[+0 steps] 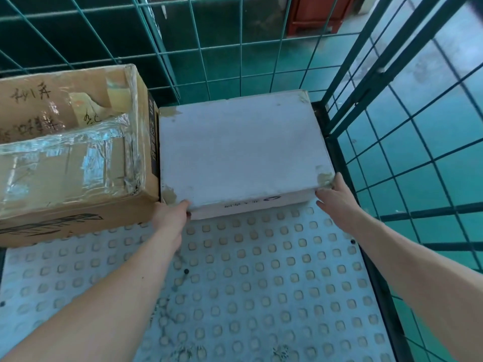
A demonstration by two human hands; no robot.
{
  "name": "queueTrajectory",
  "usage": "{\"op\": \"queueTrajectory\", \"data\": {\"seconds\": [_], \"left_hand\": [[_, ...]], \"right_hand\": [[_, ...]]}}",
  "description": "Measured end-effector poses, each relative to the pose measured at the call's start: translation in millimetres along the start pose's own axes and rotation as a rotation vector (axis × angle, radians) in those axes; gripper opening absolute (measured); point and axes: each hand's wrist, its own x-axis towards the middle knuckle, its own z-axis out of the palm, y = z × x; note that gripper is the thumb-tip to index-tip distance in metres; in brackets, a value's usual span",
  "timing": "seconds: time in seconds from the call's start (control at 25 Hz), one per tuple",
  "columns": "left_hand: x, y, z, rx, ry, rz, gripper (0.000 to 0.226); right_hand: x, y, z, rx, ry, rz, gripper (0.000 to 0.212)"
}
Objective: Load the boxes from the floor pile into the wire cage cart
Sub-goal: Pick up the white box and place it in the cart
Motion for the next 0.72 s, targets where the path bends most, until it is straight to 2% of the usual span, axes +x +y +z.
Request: {"op": "queueTrajectory", "data": {"seconds": [0.08, 0.2, 0.36, 0.52, 0.64, 0.72], "left_hand": [[5, 4, 12, -0.100, 0.062, -0.063, 0.026], [12, 5, 21, -0.190, 0.146, -0.153, 0.027], [36, 10, 25, -0.223, 0.117, -0.172, 0.027], [38, 11, 28, -0.169, 0.124, -0.181, 0.017], [5, 18, 21, -0.140, -0.001, -0.190, 0.017], [-31, 25, 15, -0.093, -0.077, -0.129, 0.021]], "right_hand": [[10, -14, 3, -0.004, -0.002, 0.009, 0.033], [17, -23, 6, -0.014, 0.008, -0.002, 0.031], [22, -24, 0, -0.032, -0.038, -0.016, 0.031], [26, -27, -13, -0.113, -0.103, 0.021, 0.056], [13, -25, -13, -0.124, -0.155, 0.020, 0.081], [-13, -21, -6, -0.011, -0.083, -0.034, 0.086]]}}
